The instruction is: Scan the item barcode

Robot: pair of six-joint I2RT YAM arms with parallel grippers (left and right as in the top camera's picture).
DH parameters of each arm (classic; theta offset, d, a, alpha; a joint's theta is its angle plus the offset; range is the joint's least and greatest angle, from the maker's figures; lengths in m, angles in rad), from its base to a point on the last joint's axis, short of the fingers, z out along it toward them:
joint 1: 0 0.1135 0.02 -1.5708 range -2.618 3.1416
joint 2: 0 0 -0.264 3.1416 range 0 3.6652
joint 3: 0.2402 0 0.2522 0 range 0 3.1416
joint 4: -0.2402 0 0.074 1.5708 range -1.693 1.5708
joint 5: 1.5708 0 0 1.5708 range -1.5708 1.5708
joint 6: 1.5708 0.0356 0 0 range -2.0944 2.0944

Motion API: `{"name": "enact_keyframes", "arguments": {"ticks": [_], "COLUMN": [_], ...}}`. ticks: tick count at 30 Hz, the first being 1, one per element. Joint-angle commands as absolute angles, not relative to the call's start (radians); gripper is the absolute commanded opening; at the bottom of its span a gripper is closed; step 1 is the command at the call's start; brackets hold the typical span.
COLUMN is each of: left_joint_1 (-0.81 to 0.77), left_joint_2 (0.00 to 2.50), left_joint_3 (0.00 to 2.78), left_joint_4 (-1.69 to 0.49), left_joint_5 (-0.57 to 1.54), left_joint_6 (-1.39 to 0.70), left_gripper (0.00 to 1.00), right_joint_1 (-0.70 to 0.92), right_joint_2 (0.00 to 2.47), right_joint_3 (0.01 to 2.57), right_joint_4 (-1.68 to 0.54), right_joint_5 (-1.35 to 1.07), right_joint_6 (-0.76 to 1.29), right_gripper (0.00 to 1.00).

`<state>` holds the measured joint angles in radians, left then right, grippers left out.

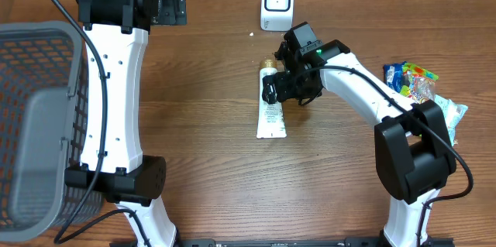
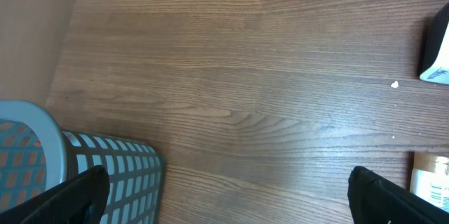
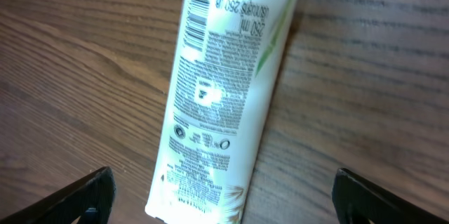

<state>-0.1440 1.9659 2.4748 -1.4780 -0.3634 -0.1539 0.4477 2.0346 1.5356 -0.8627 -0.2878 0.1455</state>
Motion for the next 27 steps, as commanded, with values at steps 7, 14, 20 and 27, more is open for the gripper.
{"name": "enact_keyframes", "arguments": {"ticks": [7,14,20,27], "left_joint_1": [-0.151,-0.151,-0.151,-0.151], "left_joint_2": [1.962,1.962,1.962,1.962], "left_joint_3": [2.488,2.488,2.488,2.488], "left_joint_4": [-1.478,-1.478,-1.478,-1.478], "left_joint_5": [-0.368,-0.368,-0.368,-0.368], "left_joint_6": [-0.164,-0.164,-0.164,-0.164], "left_gripper": [1.0,1.0,1.0,1.0], "right_joint_1": [0.45,0.45,0.45,0.451], "right_joint_2": [2.011,2.011,2.011,2.015], "right_joint_3": [1.415,1.365,1.346,1.346], "right_joint_4": [-0.739,-0.666,-0.629,-0.633], "right_joint_5": [-0.294,-0.314,-0.346,-0.354], "right_joint_6": [0.1,0.1,0.1,0.107], "right_gripper": [0.89,0.76,0.76,0.7]}}
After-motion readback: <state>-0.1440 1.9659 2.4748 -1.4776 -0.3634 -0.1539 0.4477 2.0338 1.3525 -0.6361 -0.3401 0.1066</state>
